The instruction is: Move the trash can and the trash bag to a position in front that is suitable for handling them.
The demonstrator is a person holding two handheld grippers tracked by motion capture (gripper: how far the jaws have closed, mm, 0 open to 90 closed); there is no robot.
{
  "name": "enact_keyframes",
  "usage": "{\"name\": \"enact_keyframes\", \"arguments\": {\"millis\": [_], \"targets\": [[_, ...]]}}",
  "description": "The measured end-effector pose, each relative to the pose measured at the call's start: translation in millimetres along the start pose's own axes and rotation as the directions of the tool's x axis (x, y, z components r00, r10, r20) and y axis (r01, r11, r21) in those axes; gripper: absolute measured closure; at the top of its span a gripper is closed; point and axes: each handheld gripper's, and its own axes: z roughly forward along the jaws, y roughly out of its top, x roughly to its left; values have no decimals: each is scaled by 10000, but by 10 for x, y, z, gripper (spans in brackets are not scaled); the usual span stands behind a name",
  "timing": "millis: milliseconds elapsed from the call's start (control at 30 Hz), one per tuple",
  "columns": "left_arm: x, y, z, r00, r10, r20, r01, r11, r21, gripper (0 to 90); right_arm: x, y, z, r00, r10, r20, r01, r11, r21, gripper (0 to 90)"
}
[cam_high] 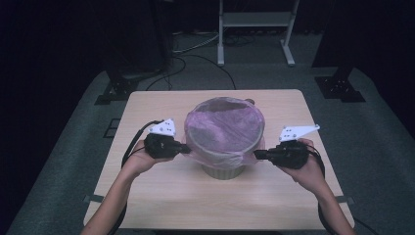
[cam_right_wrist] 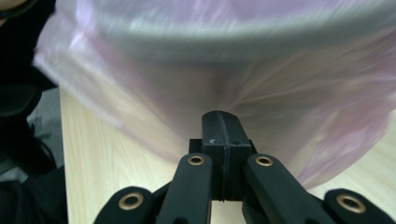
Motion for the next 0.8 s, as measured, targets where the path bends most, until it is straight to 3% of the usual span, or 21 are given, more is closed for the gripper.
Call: {"name": "enact_keyframes", "arguments": {"millis": [200, 300, 433, 600, 700, 733, 767, 800], "targets": [[13, -98, 46, 9999, -140, 71, 140, 9999, 93, 900, -21, -99, 42, 9999, 131, -75, -129, 9996, 251, 900], [23, -90, 19, 10000, -78, -3, 78, 9999, 126, 900, -61, -95, -38, 9994, 304, -184, -308, 9993, -234, 897], [49, -73, -12, 9998, -40, -203, 46, 9997, 251, 900, -136, -40, -149, 9981, 609, -33, -610, 9934, -968, 656], [66, -67, 18, 9997, -122, -207, 126, 9997, 209, 900, -182, 21, -97, 9980, 608, -168, -628, 9837, -1685, 370], [59, -43, 40, 9999, -29, -122, 32, 9998, 206, 900, -142, 32, -17, 9988, 455, -194, -481, 9854, -1631, 368], [53, -30, 44, 10000, -12, -91, 14, 9999, 172, 899, -112, 32, 9, 9994, 316, 120, -293, 9876, -1540, 398], [44, 2, 49, 10000, 70, -51, -69, 9999, 135, 900, -84, 28, 24, 9993, 222, 317, -172, 9886, -1494, 541], [44, 2, 49, 10000, 70, -51, -69, 9999, 135, 900, -84, 28, 24, 9993, 222, 317, -172, 9886, -1494, 541]]}}
